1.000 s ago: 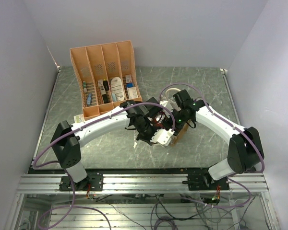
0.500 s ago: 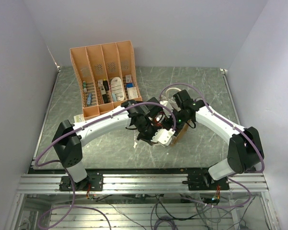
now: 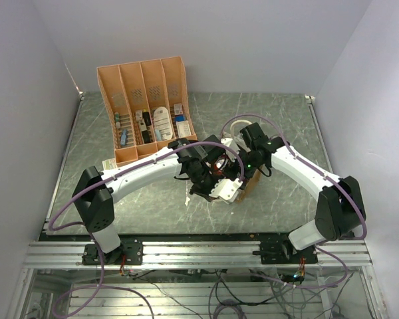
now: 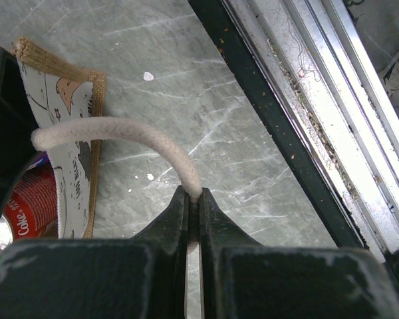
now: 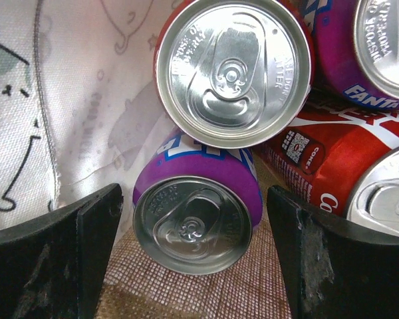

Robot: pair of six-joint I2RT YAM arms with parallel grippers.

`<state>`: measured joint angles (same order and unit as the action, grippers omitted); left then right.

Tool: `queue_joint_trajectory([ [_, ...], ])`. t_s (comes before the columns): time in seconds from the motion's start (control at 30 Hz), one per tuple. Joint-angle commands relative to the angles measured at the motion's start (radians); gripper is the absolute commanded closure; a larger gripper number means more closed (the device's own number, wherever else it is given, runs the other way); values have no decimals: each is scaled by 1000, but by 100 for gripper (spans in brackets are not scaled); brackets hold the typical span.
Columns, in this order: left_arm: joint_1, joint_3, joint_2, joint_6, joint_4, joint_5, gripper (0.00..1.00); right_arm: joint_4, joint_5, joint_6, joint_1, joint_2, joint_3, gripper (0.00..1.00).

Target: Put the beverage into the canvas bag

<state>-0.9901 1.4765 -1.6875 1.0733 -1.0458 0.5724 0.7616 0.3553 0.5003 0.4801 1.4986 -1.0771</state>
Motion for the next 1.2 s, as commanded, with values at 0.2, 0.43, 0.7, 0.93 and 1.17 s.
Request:
queue_joint_trajectory([
  [0.2,-9,15,2,2,-30,37,93,77,44,-6,8,-54,-83,7],
  [0.43,-10,13,-1,5,-32,44,93,81,27,-14,8,-89,-108,7],
  [0.7,-10,25,-13,5,-41,52,93,97,11,-19,8,-121,-162,7],
  [0.93,-9,21,-13,14,-40,46,93,75,-8,-51,-6,-182,-165,9],
  [1.17,-9,20,-6,3,-36,38,93,123,100,-17,-110,-280,-163,9],
])
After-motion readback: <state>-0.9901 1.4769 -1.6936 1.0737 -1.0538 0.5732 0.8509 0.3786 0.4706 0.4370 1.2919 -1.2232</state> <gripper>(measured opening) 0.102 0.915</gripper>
